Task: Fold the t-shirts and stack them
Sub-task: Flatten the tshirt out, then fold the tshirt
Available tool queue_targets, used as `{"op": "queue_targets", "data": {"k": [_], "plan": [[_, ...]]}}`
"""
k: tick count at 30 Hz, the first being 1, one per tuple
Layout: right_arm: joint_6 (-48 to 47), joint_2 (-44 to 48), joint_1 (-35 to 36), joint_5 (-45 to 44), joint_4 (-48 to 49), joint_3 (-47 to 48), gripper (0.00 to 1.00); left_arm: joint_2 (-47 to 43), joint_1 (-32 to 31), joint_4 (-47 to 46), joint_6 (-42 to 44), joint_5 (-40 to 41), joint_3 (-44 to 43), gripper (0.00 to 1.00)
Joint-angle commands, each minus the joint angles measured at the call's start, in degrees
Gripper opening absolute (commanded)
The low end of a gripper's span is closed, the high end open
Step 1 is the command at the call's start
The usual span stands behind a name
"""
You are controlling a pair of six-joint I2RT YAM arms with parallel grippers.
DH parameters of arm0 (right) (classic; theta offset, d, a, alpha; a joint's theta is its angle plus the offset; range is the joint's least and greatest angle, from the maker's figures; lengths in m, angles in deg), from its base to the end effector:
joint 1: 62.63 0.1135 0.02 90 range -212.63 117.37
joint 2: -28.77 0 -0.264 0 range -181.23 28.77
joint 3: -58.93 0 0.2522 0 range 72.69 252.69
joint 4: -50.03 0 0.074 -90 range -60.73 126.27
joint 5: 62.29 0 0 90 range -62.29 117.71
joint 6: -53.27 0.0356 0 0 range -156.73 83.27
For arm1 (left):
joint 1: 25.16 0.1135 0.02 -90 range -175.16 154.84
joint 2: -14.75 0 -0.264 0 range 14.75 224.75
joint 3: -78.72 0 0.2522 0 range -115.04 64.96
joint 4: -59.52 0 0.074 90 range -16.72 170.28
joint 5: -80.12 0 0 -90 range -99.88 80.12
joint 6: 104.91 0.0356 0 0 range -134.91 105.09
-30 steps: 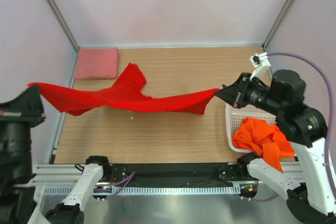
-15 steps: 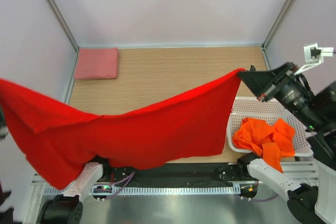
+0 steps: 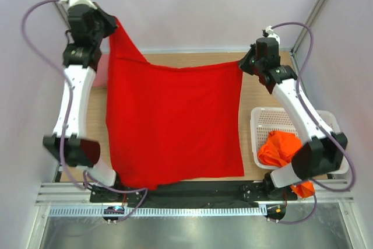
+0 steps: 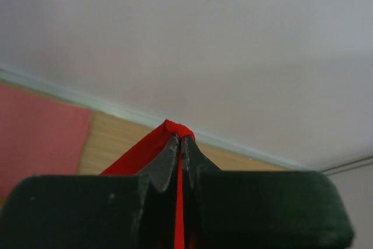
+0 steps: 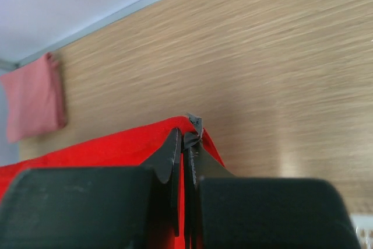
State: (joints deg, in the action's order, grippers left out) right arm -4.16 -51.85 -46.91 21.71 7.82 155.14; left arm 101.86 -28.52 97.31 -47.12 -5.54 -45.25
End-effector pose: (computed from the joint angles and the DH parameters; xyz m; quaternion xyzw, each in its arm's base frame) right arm 0.3068 0.0825 0.3927 0.1517 0.8365 0.1740 0.4969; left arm 0.3176 -0.0159 0.5267 -0.2032 0.6832 -0.1884 0.6756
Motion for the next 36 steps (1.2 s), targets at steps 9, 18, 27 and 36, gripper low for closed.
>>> {"op": "queue_targets", "data": {"k": [9,18,27,36], "plan": [[-2.4,-26.9,-11.2,4.4,15.9,15.9,0.02,31.3,1.4,-12.3,-0.6,-8.6,-20.6,0.00],[-3.1,-40.8,-12.6,9.2,13.2,26.6,0.02,41.9,2.8,-12.8,-3.8,-12.4,-25.8,0.00],[-0.4,-45.4,-13.3,11.8,10.7,31.4,0.01,40.0,3.1,-11.1,-4.8,-15.1,-22.2,0.00],[-1.4,-35.5,-11.9,13.6,4.8,33.4,0.02,23.6,3.1,-9.9,-4.6,-12.2,-19.4,0.00]]}}
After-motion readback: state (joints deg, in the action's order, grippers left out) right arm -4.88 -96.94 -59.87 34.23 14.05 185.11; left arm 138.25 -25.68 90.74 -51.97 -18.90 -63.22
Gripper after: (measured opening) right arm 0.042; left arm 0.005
